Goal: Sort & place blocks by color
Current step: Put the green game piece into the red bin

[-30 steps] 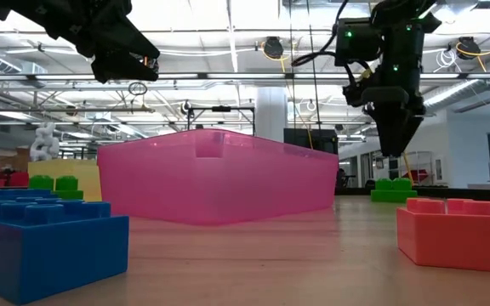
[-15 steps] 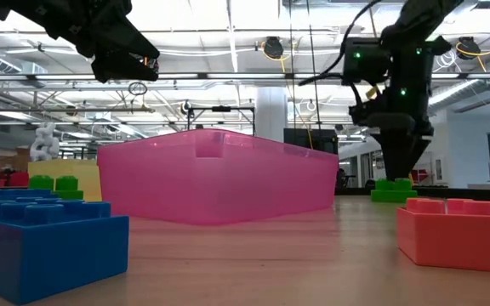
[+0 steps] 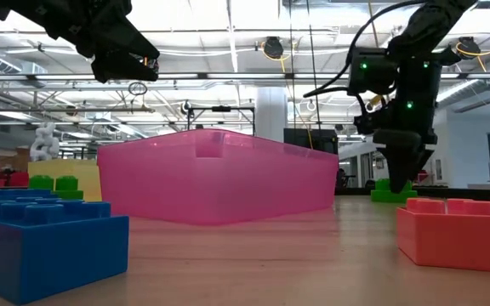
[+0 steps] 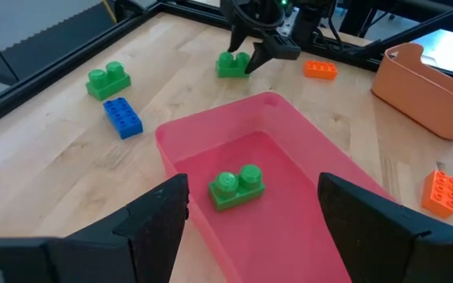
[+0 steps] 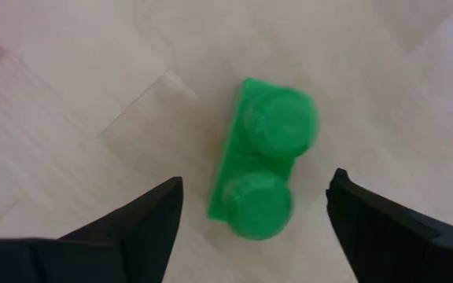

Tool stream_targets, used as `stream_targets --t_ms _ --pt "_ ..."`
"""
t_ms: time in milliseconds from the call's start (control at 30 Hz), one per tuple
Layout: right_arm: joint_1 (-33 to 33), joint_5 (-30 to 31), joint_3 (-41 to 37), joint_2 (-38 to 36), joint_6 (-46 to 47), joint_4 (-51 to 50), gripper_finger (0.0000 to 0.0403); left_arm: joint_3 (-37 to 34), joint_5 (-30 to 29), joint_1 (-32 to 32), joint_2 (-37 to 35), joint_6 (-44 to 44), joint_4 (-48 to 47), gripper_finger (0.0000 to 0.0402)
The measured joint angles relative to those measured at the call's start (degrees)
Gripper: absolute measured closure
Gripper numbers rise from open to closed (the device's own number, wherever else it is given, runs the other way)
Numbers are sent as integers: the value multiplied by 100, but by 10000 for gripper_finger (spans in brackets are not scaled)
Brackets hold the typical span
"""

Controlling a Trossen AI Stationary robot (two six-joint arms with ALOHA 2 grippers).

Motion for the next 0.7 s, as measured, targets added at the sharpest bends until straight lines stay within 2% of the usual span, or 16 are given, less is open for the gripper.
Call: stream_targets --t_ms 267,533,700 --pt "-2 -15 0 0 -36 52 202 0 2 -4 0 -33 -2 121" --pt "75 -5 4 -9 -321 20 306 2 2 -4 0 -40 -42 121" --pt "231 6 7 -10 -364 28 311 2 2 -4 -2 -24 -47 121"
